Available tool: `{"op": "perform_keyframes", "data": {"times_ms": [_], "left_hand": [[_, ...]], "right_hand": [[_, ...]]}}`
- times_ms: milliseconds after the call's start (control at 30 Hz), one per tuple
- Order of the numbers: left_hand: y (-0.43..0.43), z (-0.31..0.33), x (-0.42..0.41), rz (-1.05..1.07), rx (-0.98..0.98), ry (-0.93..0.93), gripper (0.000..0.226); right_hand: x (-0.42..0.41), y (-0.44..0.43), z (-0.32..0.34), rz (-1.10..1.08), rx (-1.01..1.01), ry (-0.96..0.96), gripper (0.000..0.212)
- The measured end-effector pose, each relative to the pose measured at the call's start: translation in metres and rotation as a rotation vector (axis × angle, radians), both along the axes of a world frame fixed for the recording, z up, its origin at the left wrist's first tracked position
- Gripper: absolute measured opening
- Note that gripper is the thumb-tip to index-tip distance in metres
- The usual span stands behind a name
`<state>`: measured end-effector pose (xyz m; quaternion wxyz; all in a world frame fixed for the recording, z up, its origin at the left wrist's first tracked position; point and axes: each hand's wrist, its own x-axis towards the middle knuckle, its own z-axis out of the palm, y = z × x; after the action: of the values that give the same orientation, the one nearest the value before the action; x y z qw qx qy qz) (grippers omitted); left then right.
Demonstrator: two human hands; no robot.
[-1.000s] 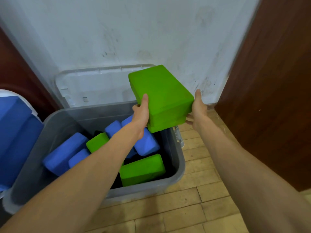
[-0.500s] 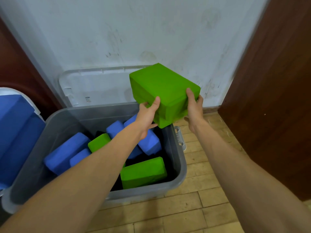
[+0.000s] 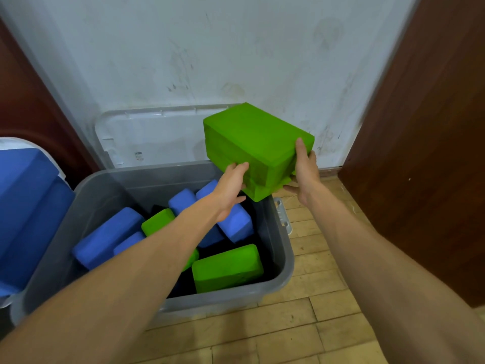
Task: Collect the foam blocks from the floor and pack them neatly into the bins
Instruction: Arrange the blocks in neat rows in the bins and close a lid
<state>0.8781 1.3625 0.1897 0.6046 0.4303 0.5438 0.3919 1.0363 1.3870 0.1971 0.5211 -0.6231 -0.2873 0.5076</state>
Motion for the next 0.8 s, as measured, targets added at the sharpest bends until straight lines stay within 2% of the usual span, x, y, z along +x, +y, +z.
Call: {"op": "perform_keyframes", "data": {"times_ms": [100,233,300,367,433,467,533,600,633,700,800], "left_hand": [[0.001,0.002,-0.008,0.020,-0.009,0.011,0.049],[-0.001,0.007,-0.026,0.094,0.030,0.080,0.024],[-0.005,0.003,-0.040,0.115,0.059,0.162,0.016],[-0.010,-0.005,-0.057,0.134,0.080,0.242,0.011],[-0.017,-0.017,-0.073,0.142,0.090,0.308,0.012],[-0.020,-0.024,-0.080,0.141,0.090,0.344,0.014],[-0.028,-0.034,-0.093,0.117,0.105,0.409,0.022],[-0.040,-0.041,-0.106,0.034,0.136,0.472,0.021],[-0.046,-0.045,-0.113,-0.027,0.149,0.514,0.020],[-0.059,-0.052,-0.127,-0.181,0.158,0.592,0.024],[-0.076,-0.070,-0.140,-0.455,0.126,0.730,0.015]], "right_hand": [[-0.004,-0.001,0.003,-0.030,-0.028,0.016,0.086],[-0.010,-0.012,0.005,-0.161,-0.023,-0.010,0.087],[-0.013,-0.025,0.004,-0.306,0.005,-0.076,0.063],[-0.018,-0.046,-0.004,-0.371,0.048,-0.286,0.038],[-0.027,-0.069,-0.019,-0.303,0.096,-0.507,0.029],[-0.032,-0.081,-0.026,-0.228,0.099,-0.592,0.034],[-0.045,-0.096,-0.039,-0.014,0.076,-0.788,0.037],[-0.059,-0.099,-0.049,0.262,0.018,-0.975,0.024],[-0.068,-0.100,-0.051,0.407,-0.037,-1.057,0.033],[-0.082,-0.100,-0.055,0.647,-0.167,-1.158,0.068],[-0.098,-0.101,-0.066,0.698,-0.314,-1.123,0.098]]}}
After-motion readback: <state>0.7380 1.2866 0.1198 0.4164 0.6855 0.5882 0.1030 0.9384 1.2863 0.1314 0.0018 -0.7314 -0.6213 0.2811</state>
